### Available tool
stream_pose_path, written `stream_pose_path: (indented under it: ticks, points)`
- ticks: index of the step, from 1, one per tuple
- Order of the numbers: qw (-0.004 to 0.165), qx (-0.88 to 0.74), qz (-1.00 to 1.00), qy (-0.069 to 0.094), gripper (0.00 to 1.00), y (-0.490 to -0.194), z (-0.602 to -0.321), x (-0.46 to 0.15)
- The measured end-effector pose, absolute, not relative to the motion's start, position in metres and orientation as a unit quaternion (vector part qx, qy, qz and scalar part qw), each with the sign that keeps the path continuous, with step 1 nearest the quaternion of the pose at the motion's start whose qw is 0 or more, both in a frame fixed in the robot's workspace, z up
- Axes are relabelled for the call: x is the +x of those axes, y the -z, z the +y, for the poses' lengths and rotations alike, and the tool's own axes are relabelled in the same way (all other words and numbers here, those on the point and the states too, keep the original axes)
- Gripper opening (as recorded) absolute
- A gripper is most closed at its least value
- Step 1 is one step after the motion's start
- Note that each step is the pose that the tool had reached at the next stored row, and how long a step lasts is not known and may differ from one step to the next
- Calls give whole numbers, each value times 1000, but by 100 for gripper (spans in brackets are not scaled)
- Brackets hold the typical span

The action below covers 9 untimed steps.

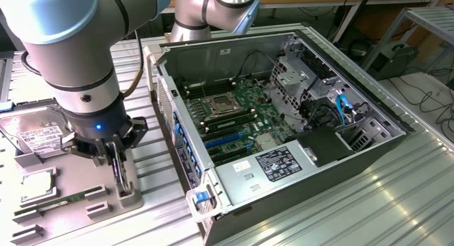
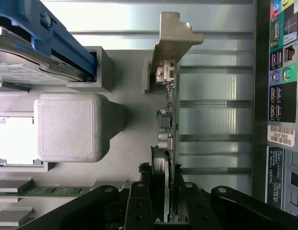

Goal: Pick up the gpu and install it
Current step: 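Pick up the gpu and move the gpu toward the slot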

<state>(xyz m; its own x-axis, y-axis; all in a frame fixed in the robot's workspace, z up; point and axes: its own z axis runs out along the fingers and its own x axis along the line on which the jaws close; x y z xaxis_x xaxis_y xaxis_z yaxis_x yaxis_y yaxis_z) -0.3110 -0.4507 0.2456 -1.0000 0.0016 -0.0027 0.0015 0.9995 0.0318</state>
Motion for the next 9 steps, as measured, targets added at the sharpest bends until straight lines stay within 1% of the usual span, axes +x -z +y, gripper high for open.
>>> stream_pose_path:
  ticks: [9]
  points:
    - [1,1,1000,-16,27,-258,-451,-311]
